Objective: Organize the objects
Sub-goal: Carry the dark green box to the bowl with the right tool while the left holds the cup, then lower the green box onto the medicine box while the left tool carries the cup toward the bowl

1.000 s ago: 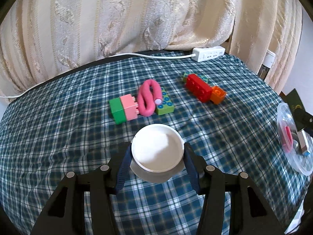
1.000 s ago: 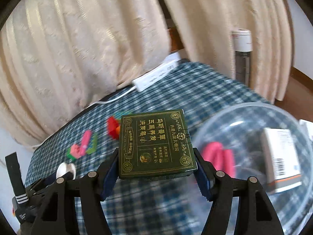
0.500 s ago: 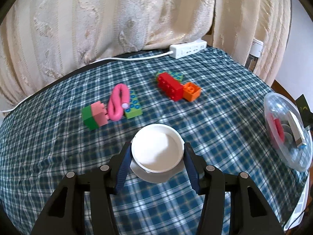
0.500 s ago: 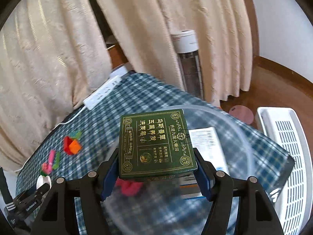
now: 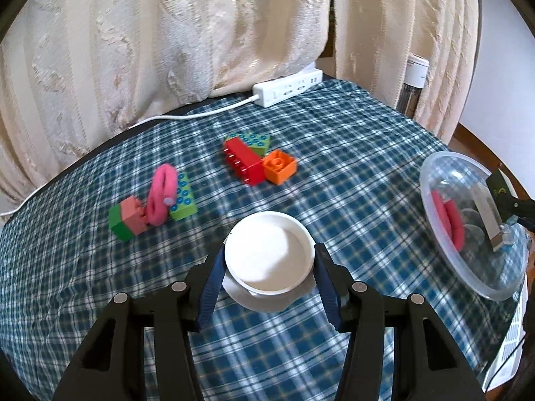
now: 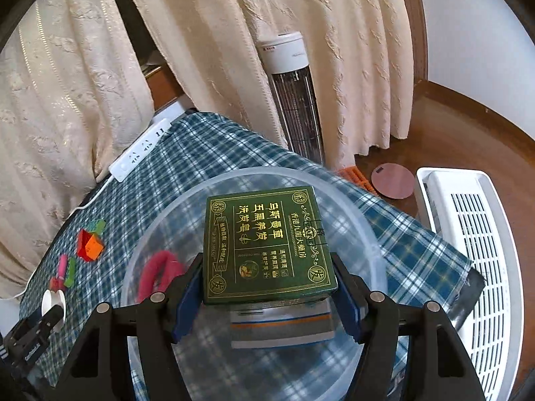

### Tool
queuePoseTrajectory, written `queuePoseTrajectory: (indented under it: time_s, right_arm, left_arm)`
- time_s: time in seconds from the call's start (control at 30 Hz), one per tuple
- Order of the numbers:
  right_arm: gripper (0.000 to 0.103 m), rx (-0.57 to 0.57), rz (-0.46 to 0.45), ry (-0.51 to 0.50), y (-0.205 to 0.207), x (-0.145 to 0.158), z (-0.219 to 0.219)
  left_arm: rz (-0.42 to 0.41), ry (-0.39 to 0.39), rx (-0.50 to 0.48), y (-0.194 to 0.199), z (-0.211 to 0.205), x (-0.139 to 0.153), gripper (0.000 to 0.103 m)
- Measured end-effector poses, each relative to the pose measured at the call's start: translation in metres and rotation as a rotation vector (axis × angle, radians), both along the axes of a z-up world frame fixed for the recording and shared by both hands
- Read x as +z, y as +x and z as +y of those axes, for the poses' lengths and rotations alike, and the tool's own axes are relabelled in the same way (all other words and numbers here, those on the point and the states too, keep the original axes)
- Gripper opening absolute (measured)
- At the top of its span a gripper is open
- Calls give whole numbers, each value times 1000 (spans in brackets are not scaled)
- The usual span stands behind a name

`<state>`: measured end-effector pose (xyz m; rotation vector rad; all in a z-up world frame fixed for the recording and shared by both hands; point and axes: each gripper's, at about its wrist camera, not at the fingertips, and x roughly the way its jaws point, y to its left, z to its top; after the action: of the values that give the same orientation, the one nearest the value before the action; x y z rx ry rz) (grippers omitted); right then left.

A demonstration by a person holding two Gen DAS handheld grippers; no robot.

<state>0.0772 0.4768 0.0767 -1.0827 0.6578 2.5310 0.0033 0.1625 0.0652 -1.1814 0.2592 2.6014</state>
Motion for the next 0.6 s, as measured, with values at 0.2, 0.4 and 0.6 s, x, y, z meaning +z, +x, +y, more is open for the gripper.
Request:
queuePoseTrajectory:
  time_s: [0.2,0.4,0.6]
  right_arm:
    - [73,26,7,-22,-3,-2,6]
    - [76,36,61,-11,1,4,10]
    - [77,46,123,5,8,13,11]
  left_arm:
    - [7,-8,-37,1,23,7,53]
    - [2,-10,-82,1,49,11,53]
    - [7,-17,-132,1,77,14,53]
